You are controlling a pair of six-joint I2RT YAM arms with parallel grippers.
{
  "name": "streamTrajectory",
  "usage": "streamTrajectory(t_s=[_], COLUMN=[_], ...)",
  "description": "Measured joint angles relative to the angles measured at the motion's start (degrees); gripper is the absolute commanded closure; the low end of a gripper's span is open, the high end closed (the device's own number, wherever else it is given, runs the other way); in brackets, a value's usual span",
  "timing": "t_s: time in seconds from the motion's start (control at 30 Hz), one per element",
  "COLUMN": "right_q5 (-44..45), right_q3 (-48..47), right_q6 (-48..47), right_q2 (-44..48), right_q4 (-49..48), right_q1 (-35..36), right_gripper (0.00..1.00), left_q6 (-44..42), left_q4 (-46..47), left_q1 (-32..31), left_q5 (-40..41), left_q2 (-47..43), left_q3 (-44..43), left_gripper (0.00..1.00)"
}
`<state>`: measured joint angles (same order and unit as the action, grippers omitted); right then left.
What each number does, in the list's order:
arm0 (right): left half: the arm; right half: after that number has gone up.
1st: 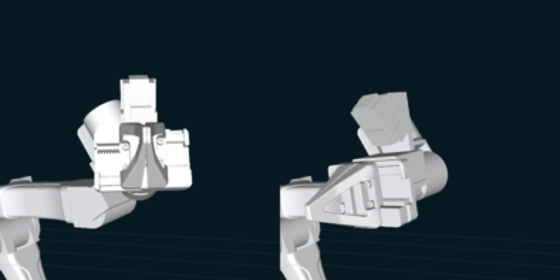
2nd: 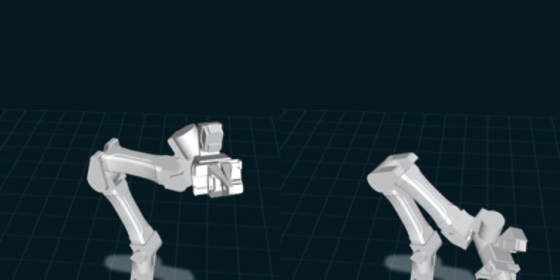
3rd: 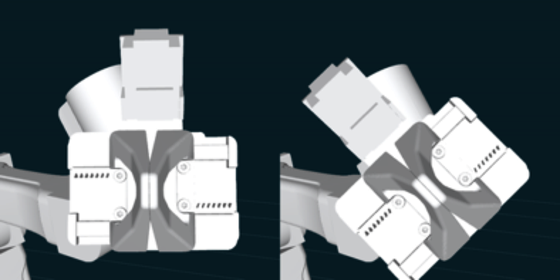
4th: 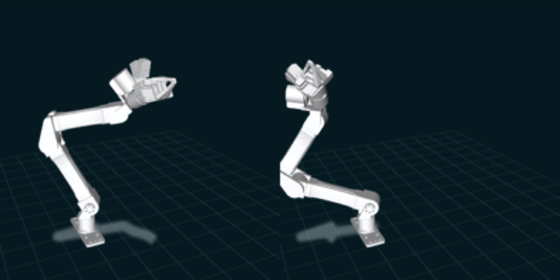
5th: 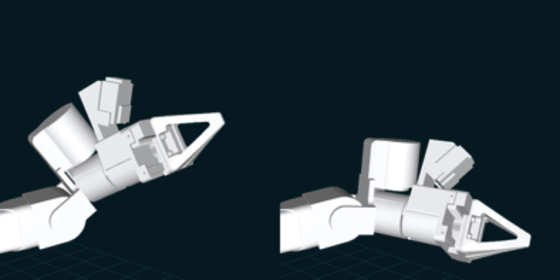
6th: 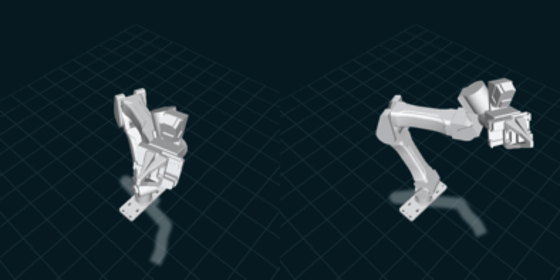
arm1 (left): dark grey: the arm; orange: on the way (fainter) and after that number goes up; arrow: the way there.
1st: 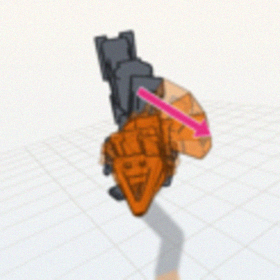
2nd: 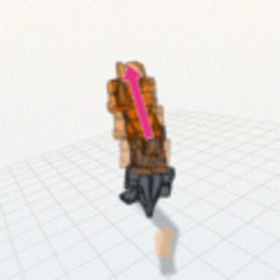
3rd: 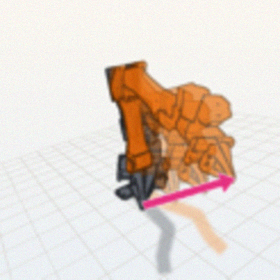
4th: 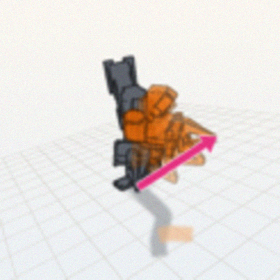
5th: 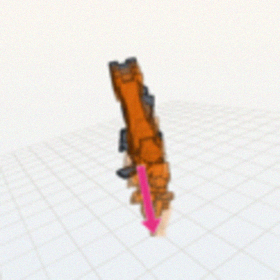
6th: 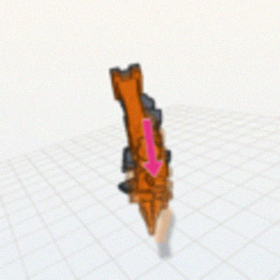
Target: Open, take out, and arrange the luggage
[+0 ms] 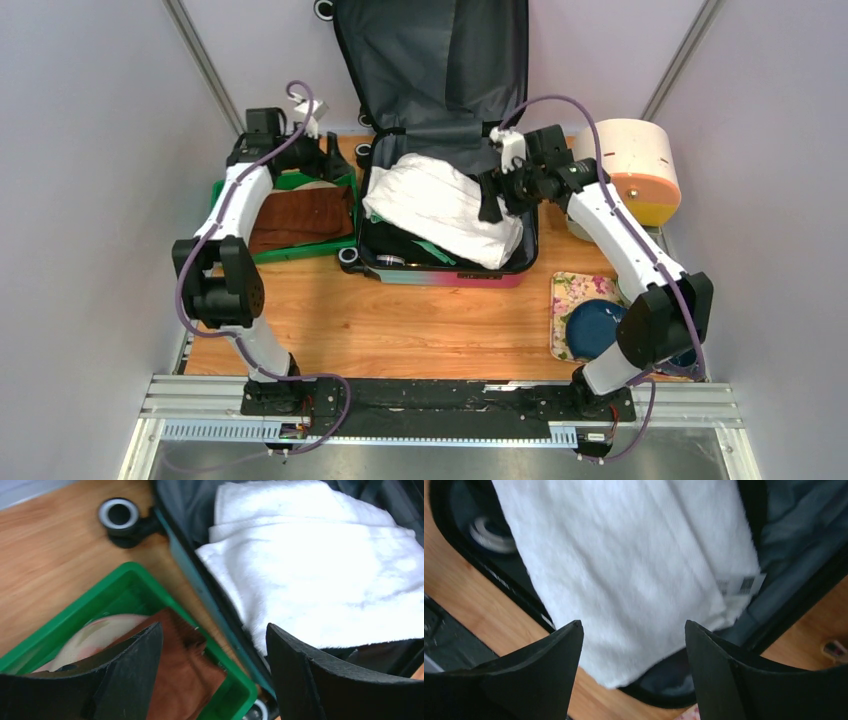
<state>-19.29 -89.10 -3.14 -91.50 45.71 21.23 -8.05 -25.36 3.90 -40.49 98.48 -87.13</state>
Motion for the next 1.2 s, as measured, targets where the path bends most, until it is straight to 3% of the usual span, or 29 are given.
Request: streamTrajectory(t_s=[0.17, 0.37, 0.8, 1.0, 1.03, 1.07, 1.2], right_q5=[-1.27, -2.64, 5.09, 10.49, 11.10, 11.65, 12.96], right_q3=[8.22, 9.31, 12.37, 12.37, 12.39, 12.39, 12.02], right_q6=[-9.09, -14.62, -22.49, -25.92, -26.77, -27.47, -29.99], right_q2=[3.98, 4.09, 6.38, 1.62, 1.20, 1.16, 1.29], right_q4=[8.11, 11.76, 8.83, 8.28, 8.31, 8.33, 8.52], right_q1=[-0.11, 1.51, 10.27, 10.34, 10.34, 10.29, 9.90], right_gripper=[0.22, 0.24, 0.32, 0.64, 0.89, 1.00, 1.00], left_q6=[0.70, 0.79, 0.90, -0.83, -1.27, -1.66, -3.72], left_q4=[-0.72, -3.13, -5.01, -7.28, -7.69, -8.20, -10.34], left_q1=[-6.95, -12.15, -12.37, -12.37, -12.35, -12.31, -11.67], left_q5=[-0.46, -0.66, -0.61, -1.25, -1.46, -1.68, -3.04], left_q2=[4.98, 7.28, 7.28, 7.04, 7.04, 7.04, 7.04], left_q3=[-0.83, -0.85, -1.16, -1.18, -1.36, -1.57, -3.54], left_gripper=[0.20, 0.22, 0.24, 0.26, 0.27, 0.28, 0.29])
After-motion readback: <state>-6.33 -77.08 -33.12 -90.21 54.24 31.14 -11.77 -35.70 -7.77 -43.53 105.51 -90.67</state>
